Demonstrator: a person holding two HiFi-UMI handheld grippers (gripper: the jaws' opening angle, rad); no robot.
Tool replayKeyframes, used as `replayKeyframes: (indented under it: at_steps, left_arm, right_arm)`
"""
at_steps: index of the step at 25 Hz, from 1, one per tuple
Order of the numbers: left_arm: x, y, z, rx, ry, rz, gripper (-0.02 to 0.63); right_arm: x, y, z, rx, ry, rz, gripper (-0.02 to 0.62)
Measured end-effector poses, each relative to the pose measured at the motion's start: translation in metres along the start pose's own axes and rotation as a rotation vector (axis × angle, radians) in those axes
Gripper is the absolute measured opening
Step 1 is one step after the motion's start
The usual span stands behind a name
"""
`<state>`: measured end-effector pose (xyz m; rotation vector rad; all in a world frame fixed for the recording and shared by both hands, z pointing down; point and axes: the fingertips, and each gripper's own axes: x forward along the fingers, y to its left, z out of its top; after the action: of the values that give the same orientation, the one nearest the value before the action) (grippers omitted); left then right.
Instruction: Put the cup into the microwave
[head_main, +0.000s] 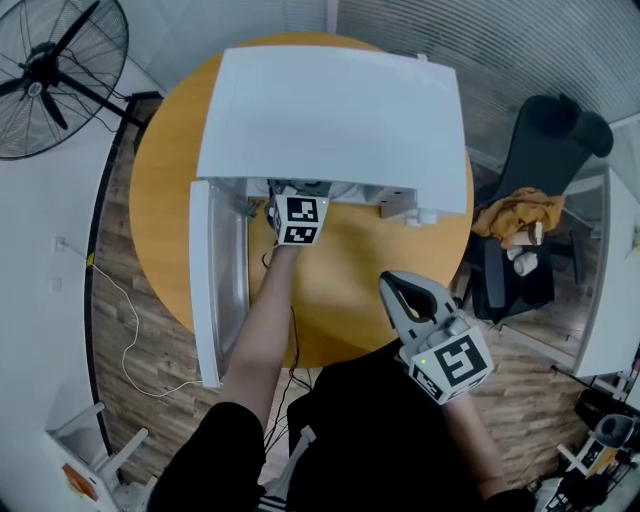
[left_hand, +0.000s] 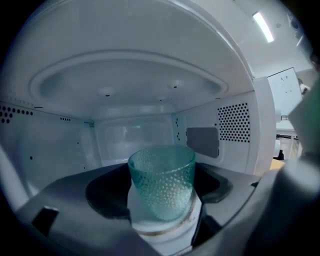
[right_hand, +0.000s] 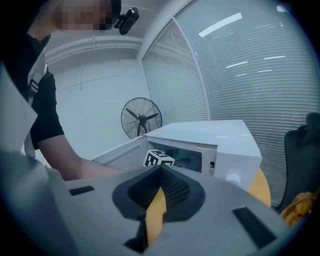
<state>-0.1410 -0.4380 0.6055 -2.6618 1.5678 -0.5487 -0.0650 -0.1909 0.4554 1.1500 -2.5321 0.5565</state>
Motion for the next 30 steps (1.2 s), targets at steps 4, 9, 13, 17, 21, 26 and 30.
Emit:
replayKeyframes:
  at_steps: [4,9,13,17,21,26,30]
  left_arm:
    - [0.009,0.004,-0.001,0.014,-0.012,0.008,0.372]
    - [0.014,0.006,-0.005,0.013,0.026,0.012,0.367]
    - [0.013,0.006,-0.005,0.008,0.012,0.015,0.367]
    - [0.012,0.007,-0.004,0.007,0.005,0.013,0.368]
    - [0.009,0.005,-0.005,0.01,0.006,0.011,0.37]
    - [-0.001,0.007,-0.006,0.008,0.024,0.028,0.37]
    - [-0.015,0.003,-0.008,0.005,0.042,0.042,0.37]
  right_arm:
    - [0.001,0.001,-0.002,0.008,0.002,0.004,0.009]
    - [0.001,0.001,0.0,0.005,0.001,0.003,0.009]
    - [0.002,-0.002,0.002,0.01,-0.002,-0.002,0.009]
    - [0.002,-0.001,0.002,0.01,-0.003,-0.001,0.009]
    - [-0.001,-0.002,0.0,0.014,-0.004,-0.009,0.009]
    - [-0.008,0.0,0.002,0.009,-0.022,-0.007,0.009]
    - [-0.016,0.003,0.003,-0.002,-0.042,0.003,0.009]
